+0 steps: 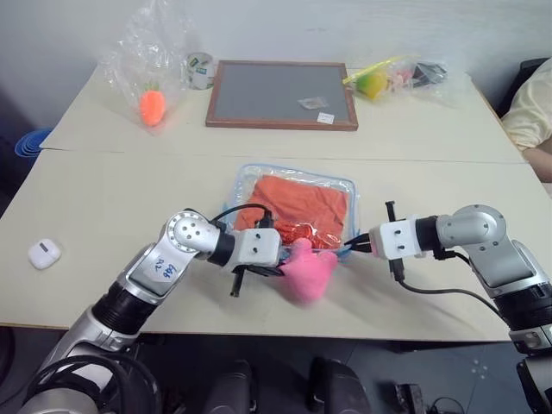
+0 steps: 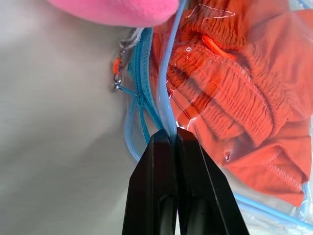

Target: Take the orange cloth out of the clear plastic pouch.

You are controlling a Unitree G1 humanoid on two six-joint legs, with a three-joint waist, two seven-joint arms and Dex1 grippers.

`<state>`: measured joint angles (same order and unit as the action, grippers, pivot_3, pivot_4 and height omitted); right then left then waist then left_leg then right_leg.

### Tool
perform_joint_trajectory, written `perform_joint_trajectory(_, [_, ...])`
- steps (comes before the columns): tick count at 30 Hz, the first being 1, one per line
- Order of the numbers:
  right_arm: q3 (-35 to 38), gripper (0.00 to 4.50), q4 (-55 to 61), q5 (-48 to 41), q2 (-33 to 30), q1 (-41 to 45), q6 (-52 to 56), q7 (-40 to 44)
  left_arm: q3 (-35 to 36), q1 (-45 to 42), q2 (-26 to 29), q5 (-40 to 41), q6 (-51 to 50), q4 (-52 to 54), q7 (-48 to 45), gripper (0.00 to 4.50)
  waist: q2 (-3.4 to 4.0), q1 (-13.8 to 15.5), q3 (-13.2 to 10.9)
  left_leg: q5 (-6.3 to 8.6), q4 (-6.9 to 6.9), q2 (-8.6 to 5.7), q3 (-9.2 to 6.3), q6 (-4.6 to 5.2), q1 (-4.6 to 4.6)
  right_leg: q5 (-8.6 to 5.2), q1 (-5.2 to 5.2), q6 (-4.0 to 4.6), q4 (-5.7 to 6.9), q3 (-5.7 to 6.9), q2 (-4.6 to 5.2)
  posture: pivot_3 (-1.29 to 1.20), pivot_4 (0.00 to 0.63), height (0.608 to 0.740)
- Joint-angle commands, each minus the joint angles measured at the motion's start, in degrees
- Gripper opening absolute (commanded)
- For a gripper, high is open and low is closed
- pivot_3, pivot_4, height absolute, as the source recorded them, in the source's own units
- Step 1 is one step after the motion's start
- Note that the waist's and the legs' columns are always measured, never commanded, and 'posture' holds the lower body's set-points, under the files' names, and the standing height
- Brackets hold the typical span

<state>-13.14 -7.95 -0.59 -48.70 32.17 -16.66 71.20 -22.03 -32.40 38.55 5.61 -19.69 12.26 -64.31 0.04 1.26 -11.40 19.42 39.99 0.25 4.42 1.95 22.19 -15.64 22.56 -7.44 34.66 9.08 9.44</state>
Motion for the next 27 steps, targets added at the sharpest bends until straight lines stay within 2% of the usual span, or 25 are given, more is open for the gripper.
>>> perform_joint_trajectory(1, [1.4,0.00,-1.4,0.4,-0.9,1.3,-2.7,-0.1,7.6,5.6,4.8,0.4,-4.2,5.9,3.3,0.00,0.00,-0.2,0.0,0.00,-0.01,0.03,-0.01,0.00,0.00,0.00,0.00,0.00,-0.01,0.01,0.00,0.00,0.150,0.740])
perform_joint_trajectory(6, [1.9,0.00,-4.3,-0.4,-1.8,2.1,-6.3,1.5,19.5,14.5,11.3,3.8,-8.4,10.0,4.8,0.00,0.02,-0.3,0.0,0.00,-0.01,0.11,-0.02,0.00,-0.01,-0.01,0.01,0.01,0.00,0.00,-0.01,0.00,0.150,0.740])
perform_joint_trajectory(9, [2.1,0.00,-5.8,-1.1,-2.2,2.5,-8.6,2.4,26.3,18.7,14.9,4.8,-8.2,8.6,5.1,0.00,0.03,-0.3,0.0,0.00,-0.02,0.10,-0.03,-0.01,-0.02,-0.01,0.01,0.01,-0.01,0.01,-0.01,0.00,0.150,0.740])
perform_joint_trajectory(13, [2.5,0.00,-8.4,-2.0,-2.5,3.4,-10.6,3.5,35.6,22.5,19.9,5.1,-4.9,0.9,4.4,0.00,0.05,-0.3,0.0,0.01,-0.02,0.10,-0.03,-0.01,-0.02,-0.01,0.01,0.01,-0.02,0.01,-0.01,0.00,0.150,0.740])
perform_joint_trajectory(16, [2.5,0.00,-10.0,-2.5,-2.0,4.3,-11.1,3.7,37.0,22.4,21.7,3.9,-1.2,-4.2,5.2,0.00,0.07,-0.3,0.0,0.01,-0.02,0.10,-0.02,-0.02,-0.02,-0.01,0.02,0.02,-0.01,0.02,-0.01,0.00,0.150,0.740])
perform_joint_trajectory(23, [1.9,0.00,-12.0,-2.9,-1.3,5.3,-12.2,4.4,36.5,22.2,21.7,3.1,2.2,-9.1,6.5,0.00,0.07,-0.7,0.0,0.02,-0.06,0.09,0.04,-0.03,-0.02,-0.01,0.04,0.02,0.00,-0.01,-0.01,0.00,0.150,0.740])
perform_joint_trajectory(27, [1.9,0.00,-12.3,-4.1,-1.2,5.7,-10.6,5.5,37.0,22.3,20.5,6.7,-1.3,-6.8,5.8,0.00,0.07,-1.0,0.0,0.02,-0.08,0.10,0.05,-0.03,-0.01,-0.01,0.06,0.02,0.00,0.00,-0.01,0.00,0.150,0.740])
